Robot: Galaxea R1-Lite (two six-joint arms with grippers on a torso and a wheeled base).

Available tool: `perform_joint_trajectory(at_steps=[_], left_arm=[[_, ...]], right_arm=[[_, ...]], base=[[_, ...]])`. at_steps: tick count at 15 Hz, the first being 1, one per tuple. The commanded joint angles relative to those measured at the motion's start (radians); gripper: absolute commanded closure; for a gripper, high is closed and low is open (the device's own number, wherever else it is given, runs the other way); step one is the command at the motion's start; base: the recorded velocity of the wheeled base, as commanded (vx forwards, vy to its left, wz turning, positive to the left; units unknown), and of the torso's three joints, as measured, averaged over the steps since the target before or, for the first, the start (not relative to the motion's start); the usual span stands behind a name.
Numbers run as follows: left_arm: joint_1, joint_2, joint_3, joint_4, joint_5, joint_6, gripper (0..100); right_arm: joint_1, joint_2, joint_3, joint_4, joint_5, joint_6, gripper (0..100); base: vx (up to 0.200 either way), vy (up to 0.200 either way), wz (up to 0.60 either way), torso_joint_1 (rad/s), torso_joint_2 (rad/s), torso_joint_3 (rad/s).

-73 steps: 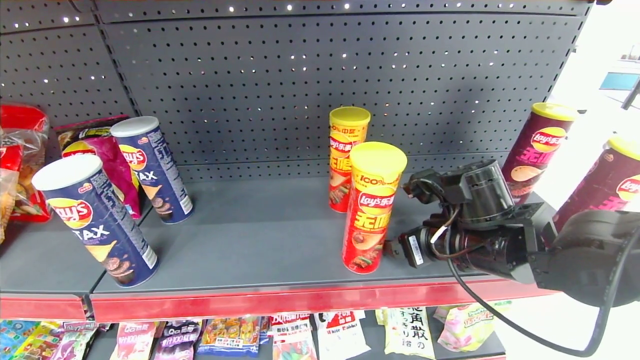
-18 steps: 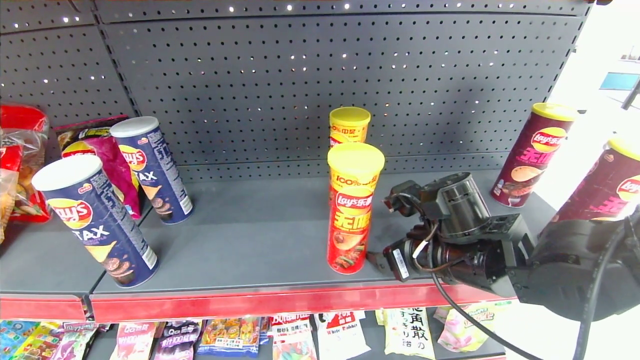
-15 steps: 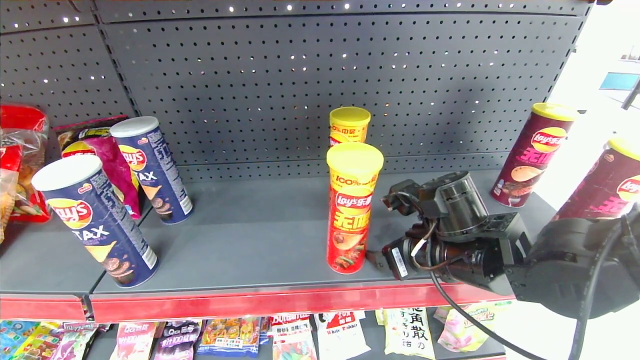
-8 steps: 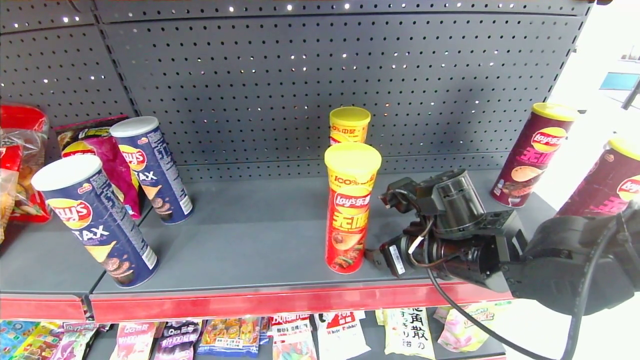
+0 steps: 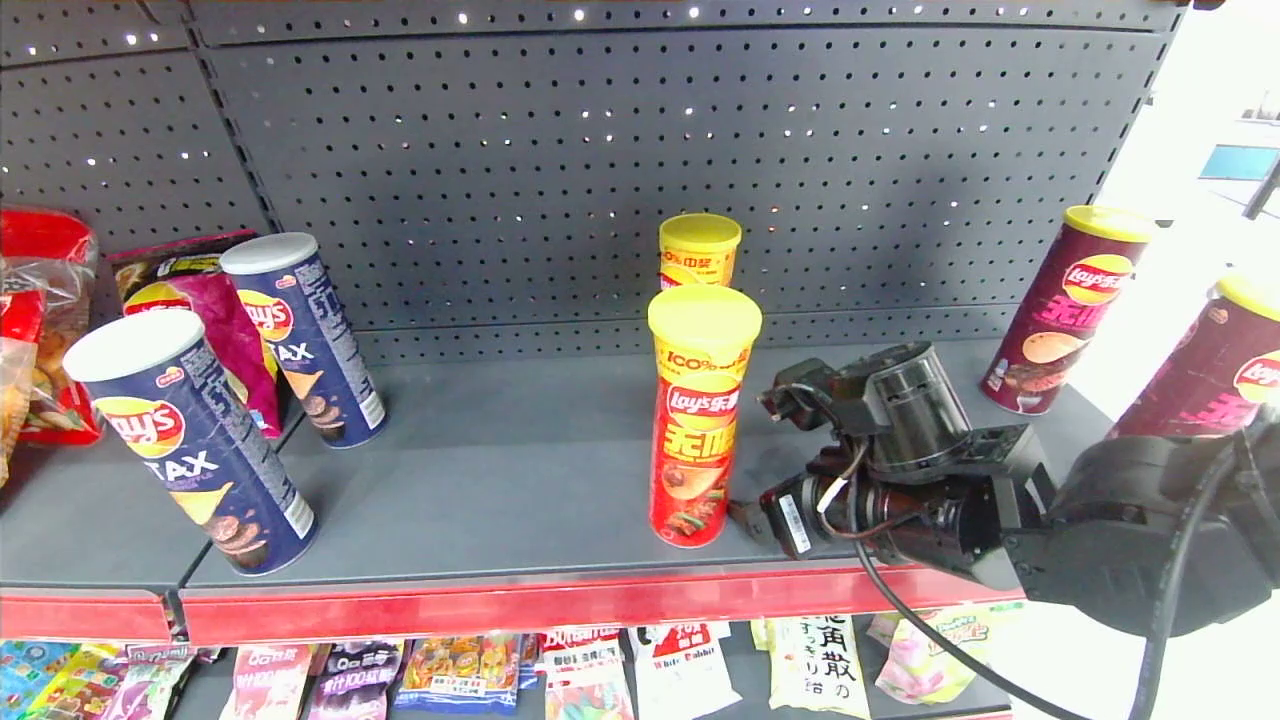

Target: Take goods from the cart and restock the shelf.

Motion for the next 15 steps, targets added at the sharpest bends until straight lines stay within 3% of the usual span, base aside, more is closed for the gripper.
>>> perform_joint_trajectory(at_steps=[1,9,15], left_arm=[[0.0,0.0,0.0,0.0,0.0,0.0,0],[0.0,0.0,0.0,0.0,0.0,0.0,0],[0.0,0.0,0.0,0.0,0.0,-0.001,0]], right_arm=[[0.001,-0.002,-0.003,0.0,0.0,-0.001,0],[0.001,-0.026,0.01,0.002,0.0,0.001,0],[-0.004,-0.321,0.202,0.008,-0.016,0.004,0]], base=[[0.0,0.0,0.0,0.0,0.0,0.0],[0.0,0.0,0.0,0.0,0.0,0.0],[0.0,0.0,0.0,0.0,0.0,0.0]])
